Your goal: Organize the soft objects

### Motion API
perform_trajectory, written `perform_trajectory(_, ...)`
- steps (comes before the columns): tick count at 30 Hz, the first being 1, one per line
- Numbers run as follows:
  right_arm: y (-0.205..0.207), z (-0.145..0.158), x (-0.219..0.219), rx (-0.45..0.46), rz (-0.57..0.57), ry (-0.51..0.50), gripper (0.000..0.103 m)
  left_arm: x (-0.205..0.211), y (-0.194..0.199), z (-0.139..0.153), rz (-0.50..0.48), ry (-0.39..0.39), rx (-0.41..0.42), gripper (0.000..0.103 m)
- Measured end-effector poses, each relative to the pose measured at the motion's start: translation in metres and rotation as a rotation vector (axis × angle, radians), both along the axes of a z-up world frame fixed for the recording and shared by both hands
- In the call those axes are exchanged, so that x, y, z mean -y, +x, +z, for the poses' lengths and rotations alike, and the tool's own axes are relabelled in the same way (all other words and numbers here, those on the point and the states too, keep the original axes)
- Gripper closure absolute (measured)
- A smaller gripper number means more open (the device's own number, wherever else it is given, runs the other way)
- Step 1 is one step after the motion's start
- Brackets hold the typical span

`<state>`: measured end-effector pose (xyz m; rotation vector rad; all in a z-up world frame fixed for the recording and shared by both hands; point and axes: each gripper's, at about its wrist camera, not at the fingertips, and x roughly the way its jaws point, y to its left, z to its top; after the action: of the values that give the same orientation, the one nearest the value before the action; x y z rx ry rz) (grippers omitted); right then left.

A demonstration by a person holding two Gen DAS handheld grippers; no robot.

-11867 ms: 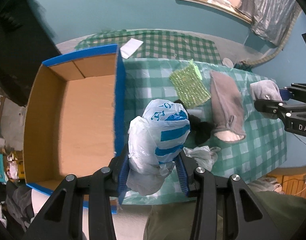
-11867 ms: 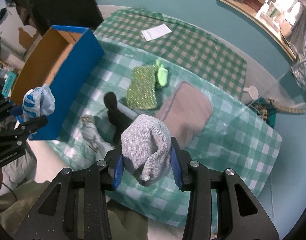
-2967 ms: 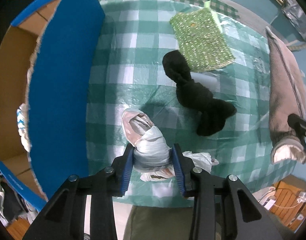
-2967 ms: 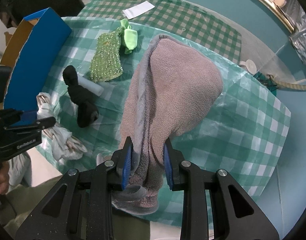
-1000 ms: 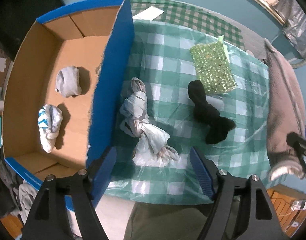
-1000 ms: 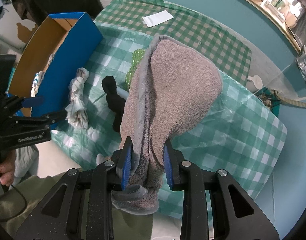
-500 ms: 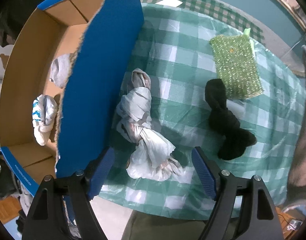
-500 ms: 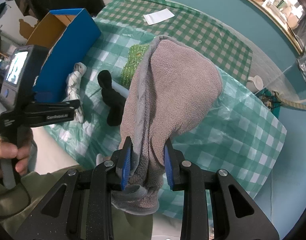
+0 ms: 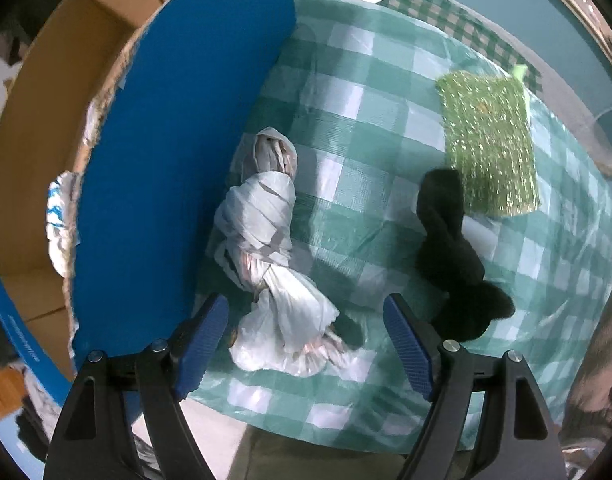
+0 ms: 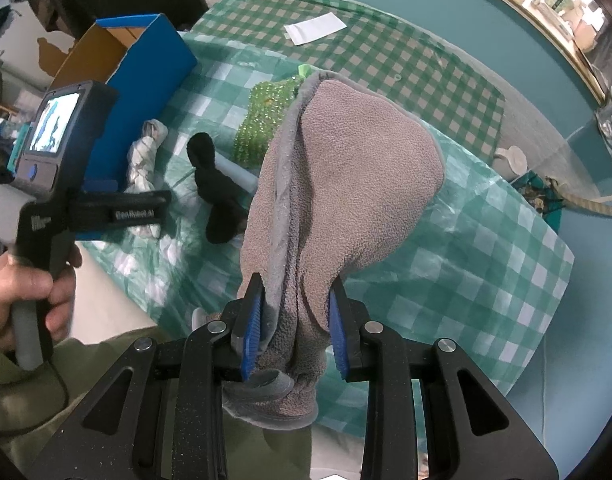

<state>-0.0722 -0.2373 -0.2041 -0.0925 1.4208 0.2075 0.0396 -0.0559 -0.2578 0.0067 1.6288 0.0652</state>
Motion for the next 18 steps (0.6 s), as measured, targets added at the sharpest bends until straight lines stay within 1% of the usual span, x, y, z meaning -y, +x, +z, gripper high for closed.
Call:
perform_trajectory(2,0.001,-0.001,0.002,-0.003,-0.003,0.000,0.075,-0.008,0.007,-0.004,0.012,-0.001,-0.012,0.022)
perform_trajectory(8,0.002,0.000,0.005,-0.001,-0.006,0.002,0.074,-0.012,0.010,-0.025,0.041,-0.027,-0.054,0.022)
perform_trajectory(11,0.002,0.000,0.005,0.000,-0.007,0.002,0.074,-0.019,0.013,-0.032,0.049,-0.032,-0.066,0.026)
perform_trajectory(12,0.002,0.000,0.005,-0.001,-0.008,0.002,0.074,-0.021,0.012,-0.032,0.047,-0.031,-0.070,0.032)
perform_trajectory(13,0.002,0.000,0.006,-0.003,-0.010,0.003,0.074,-0.022,0.012,-0.032,0.045,-0.032,-0.072,0.036)
perform_trajectory(14,0.002,0.000,0.005,-0.003,-0.010,0.003,0.074,-0.024,0.011,-0.033,0.042,-0.027,-0.071,0.044)
perform_trajectory(15,0.002,0.000,0.005,-0.004,-0.011,0.003,0.074,-0.026,0.011,-0.034,0.040,-0.021,-0.071,0.050)
perform_trajectory(16,0.002,0.000,0.005,-0.004,-0.012,0.002,0.074,-0.028,0.011,-0.034,0.039,-0.019,-0.069,0.051)
perform_trajectory(18,0.001,0.000,0.004,-0.004,-0.013,0.002,0.073,-0.030,0.010,-0.032,0.031,-0.025,-0.061,0.060)
